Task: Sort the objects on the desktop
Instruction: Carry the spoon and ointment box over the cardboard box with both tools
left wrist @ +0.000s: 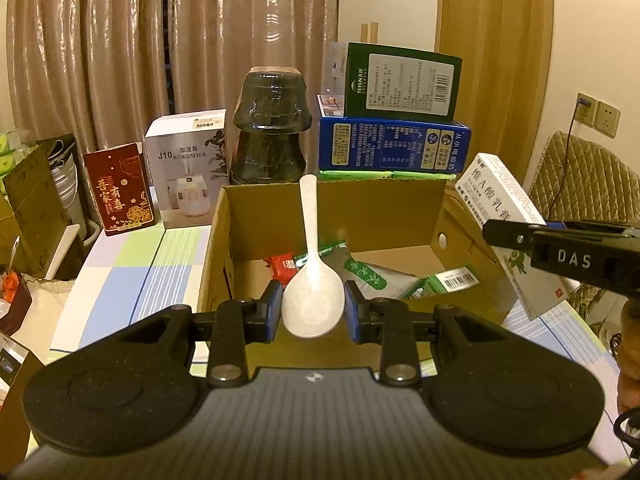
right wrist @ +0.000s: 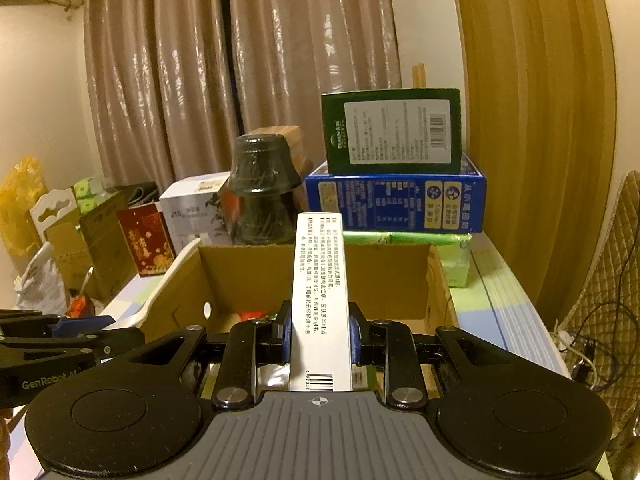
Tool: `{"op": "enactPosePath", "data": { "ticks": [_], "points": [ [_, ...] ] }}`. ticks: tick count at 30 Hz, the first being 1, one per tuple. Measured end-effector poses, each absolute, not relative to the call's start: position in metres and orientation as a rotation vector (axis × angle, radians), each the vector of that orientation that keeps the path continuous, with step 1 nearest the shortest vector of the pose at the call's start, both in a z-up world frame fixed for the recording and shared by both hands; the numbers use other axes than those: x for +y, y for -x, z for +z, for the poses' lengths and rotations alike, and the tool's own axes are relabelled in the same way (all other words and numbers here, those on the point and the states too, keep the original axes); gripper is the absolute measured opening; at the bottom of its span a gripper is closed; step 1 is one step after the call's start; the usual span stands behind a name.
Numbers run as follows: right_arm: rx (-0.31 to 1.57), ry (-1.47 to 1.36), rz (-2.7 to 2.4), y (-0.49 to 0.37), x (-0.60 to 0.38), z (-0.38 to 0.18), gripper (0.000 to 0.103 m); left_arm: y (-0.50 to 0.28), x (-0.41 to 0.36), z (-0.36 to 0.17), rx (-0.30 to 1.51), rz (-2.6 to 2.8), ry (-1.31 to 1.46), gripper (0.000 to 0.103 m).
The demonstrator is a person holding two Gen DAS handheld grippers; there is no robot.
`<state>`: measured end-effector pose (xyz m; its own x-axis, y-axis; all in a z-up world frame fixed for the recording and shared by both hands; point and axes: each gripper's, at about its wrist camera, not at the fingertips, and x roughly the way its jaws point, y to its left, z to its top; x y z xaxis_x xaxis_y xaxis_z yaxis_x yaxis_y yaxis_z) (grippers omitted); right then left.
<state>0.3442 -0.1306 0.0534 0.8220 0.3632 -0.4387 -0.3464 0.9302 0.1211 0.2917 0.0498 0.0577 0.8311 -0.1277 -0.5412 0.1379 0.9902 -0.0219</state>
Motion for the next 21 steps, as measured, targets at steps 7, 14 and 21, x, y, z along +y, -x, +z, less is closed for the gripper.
{"op": "enactPosePath", "data": {
  "ticks": [7, 14, 21],
  "points": [
    [0.483, -0.036, 0.389, -0.363, -0.118, 0.050, 0.023, -0.313, 0.053, 0.058, 0.572, -0.127, -0.002, 0.027],
    [0.499, -0.025, 0.382, -0.381, -0.108, 0.044, 0.023, -0.336, 0.057, 0.049, 0.598, -0.113, 0.006, 0.027],
    [0.512, -0.015, 0.369, -0.394, -0.104, 0.036, 0.023, -0.351, 0.065, 0.047, 0.607, -0.102, 0.037, 0.027]
  ]
}}
